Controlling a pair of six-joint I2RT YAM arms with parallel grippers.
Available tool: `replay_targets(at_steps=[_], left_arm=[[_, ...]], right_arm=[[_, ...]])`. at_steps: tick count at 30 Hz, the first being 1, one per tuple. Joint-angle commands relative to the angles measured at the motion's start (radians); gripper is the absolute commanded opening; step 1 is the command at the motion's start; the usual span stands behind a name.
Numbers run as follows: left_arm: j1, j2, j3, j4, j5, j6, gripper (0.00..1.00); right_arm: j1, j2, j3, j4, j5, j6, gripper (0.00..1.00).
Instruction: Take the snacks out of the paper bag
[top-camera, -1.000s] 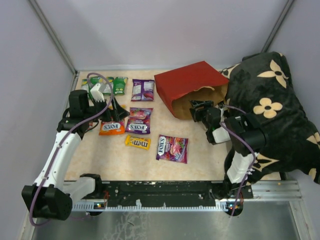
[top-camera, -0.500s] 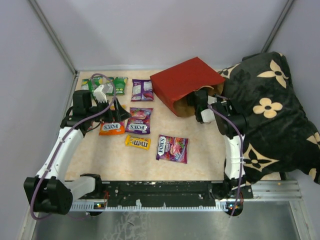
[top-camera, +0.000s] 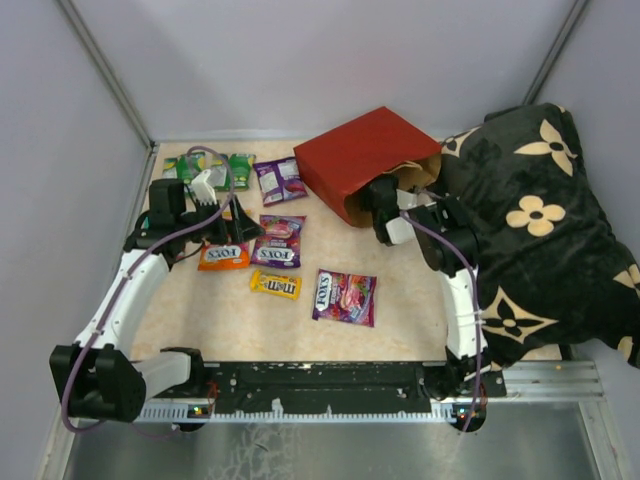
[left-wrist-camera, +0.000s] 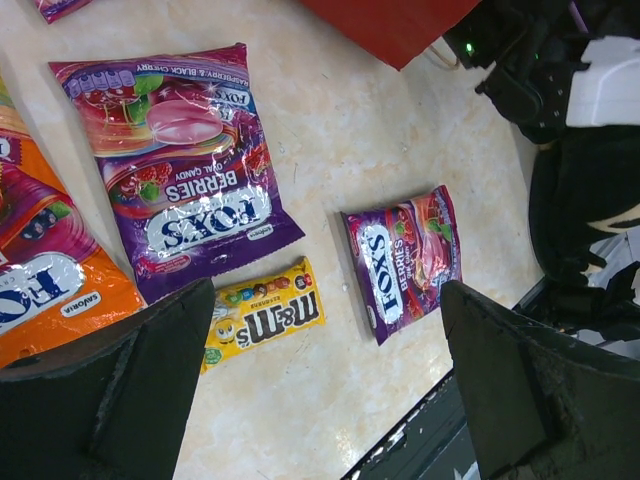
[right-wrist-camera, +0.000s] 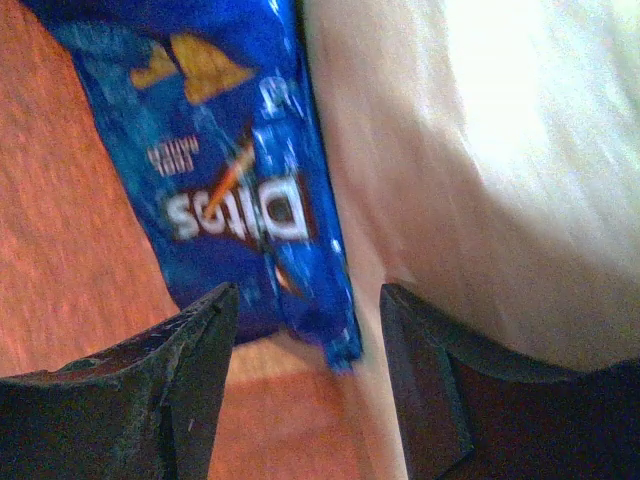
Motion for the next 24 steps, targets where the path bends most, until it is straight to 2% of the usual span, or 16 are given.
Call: replay_targets(at_steps=[1, 5, 8, 13, 19, 21, 24], left_arm=[[0.004, 0.01, -0.007, 0.034, 0.02, 0.001, 1.0], [0.004, 0.027, -0.009, 0.045, 0.016, -0.004, 1.0], [0.004, 0.031, -0.009, 0.045, 0.022, -0.007, 1.0], [0.002, 0.01, -0.011, 0.031, -0.004, 0.004, 1.0], [0.003, 0.011, -0.016, 0.025, -0.019, 0.014, 1.0], [0.002, 0.02, -0.017, 0.029, -0.017, 0.013, 1.0], [0.003, 0.037, -0.009, 0.025, -0.008, 0.013, 1.0]], right_arm=[[0.066, -0.143, -0.183, 0.023, 0.086, 0.001, 0.61], [0.095, -0.263, -0.315, 0.047, 0.102, 0.024, 0.61], [0.098, -0.276, -0.296, 0.028, 0.071, 0.024, 0.61], [0.086, -0.151, -0.116, 0.002, -0.012, 0.032, 0.57], [0.055, 0.001, 0.096, -0.001, -0.139, -0.004, 0.57], [0.052, 0.019, 0.143, -0.058, -0.149, -0.008, 0.6], [0.041, 0.032, 0.2, -0.2, -0.143, -0.016, 0.72]])
